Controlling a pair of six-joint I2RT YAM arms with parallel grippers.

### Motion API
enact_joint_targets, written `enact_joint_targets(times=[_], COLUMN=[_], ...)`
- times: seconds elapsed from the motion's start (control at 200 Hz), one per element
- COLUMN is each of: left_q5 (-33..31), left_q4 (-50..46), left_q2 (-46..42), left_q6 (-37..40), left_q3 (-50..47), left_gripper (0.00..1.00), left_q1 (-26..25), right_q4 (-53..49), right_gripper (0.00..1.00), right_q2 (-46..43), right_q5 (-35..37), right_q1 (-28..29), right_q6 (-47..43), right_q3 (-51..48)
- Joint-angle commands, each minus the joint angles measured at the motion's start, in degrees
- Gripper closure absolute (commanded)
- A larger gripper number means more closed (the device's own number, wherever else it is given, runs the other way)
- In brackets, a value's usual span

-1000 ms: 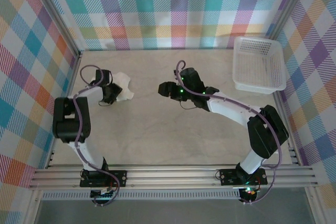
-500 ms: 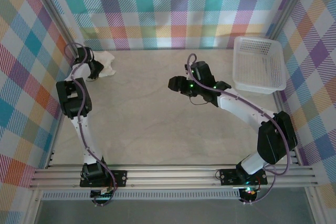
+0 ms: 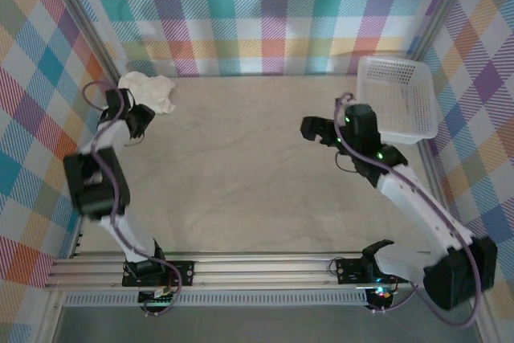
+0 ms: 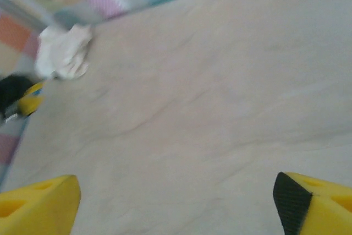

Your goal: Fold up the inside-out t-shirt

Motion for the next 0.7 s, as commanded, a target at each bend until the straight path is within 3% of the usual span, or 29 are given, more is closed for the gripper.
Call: enact_joint_targets(times=[0.0,0.075,0.13,0.2,0.32,0.355,0.41,0.465,0.565,0.605,0.65,0.695], left_q5=[-7.3,-18.9,-24.5,-24.4,-26.5,-25.4,-22.4,-20.1,-16.9,-13.3,-11.0,-10.4], left_q4=[6.8,5.6,11.4,21.9,27.0,30.9,38.4,43.1,49.5,53.8,55.3,58.0], left_q2=[-18.4,-28.6,-34.0,-38.4,-40.2,-39.6,-37.7,-34.2,-26.1,-22.5,-19.0,-13.3], left_q6=[2.0,8.8,16.1,22.3,25.2,26.9,30.2,33.8,36.3,35.8,36.2,36.2], left_q3=[-11.8,-19.7,-27.2,-37.0,-45.5,-48.0,-51.6,-52.7,-51.2,-50.9,-49.1,-47.8], left_gripper=[0.4,0.21,0.08,0.02,0.0,0.0,0.0,0.0,0.0,0.0,0.0,0.0], left_q1=[-5.9,-13.8,-19.3,-21.3,-21.2,-21.2,-21.2,-21.2,-19.6,-18.2,-17.1,-16.5], right_q4=[10.9,19.5,25.1,29.2,41.1,46.3,43.8,43.1,58.5,69.3,61.1,66.5], right_gripper=[0.0,0.0,0.0,0.0,0.0,0.0,0.0,0.0,0.0,0.0,0.0,0.0], right_q2=[-3.1,-2.5,-0.2,4.9,17.5,21.4,25.2,26.4,24.2,27.6,25.2,26.6], right_q5=[15.7,25.8,30.9,29.8,21.5,18.0,11.7,10.2,-0.1,0.2,-0.1,0.1], right_q1=[-3.4,-4.9,-6.4,-8.9,-14.1,-15.6,-16.8,-17.4,-20.9,-21.4,-21.4,-21.4], right_q6=[-9.7,-13.3,-16.7,-20.2,-21.9,-21.9,-22.7,-22.2,-21.9,-21.8,-21.4,-21.8], right_q3=[-11.2,-17.9,-21.3,-22.8,-23.3,-23.3,-19.8,-19.0,-28.9,-31.6,-29.8,-31.0])
